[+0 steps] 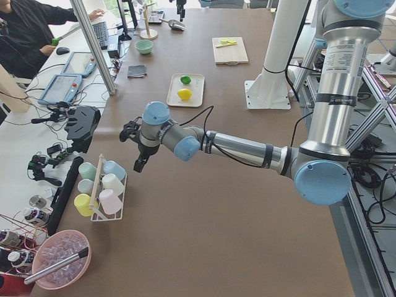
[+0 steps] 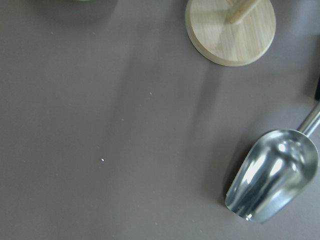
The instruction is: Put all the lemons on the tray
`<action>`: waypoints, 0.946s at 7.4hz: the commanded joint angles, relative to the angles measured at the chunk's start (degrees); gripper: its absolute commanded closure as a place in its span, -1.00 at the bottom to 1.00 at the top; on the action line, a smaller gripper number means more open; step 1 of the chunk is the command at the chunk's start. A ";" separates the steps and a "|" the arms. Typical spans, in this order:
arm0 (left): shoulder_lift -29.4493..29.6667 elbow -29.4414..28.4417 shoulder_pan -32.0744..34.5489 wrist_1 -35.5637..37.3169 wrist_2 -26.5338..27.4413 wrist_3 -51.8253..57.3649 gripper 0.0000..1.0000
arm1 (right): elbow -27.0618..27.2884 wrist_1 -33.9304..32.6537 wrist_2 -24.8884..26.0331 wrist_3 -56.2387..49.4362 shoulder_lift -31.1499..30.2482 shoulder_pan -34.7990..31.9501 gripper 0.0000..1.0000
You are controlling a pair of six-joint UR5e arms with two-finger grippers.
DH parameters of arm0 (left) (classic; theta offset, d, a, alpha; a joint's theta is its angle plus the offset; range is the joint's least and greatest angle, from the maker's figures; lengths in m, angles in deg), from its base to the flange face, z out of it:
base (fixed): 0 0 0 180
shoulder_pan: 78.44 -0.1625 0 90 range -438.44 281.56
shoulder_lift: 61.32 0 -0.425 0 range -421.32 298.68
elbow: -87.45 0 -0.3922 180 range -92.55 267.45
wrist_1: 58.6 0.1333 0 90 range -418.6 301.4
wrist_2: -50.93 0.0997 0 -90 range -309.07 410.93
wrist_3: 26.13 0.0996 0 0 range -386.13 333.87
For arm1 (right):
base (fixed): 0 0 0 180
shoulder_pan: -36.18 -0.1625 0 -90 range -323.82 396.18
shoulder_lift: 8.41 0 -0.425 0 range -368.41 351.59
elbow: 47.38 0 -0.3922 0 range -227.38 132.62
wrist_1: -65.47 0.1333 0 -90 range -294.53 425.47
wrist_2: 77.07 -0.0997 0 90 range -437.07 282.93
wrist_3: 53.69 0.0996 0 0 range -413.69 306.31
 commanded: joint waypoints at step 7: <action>-3.38 -1.00 6.57 8.64 -5.06 -2.06 -0.96 | -2.95 -2.07 -9.50 -4.94 -8.73 -9.03 -1.00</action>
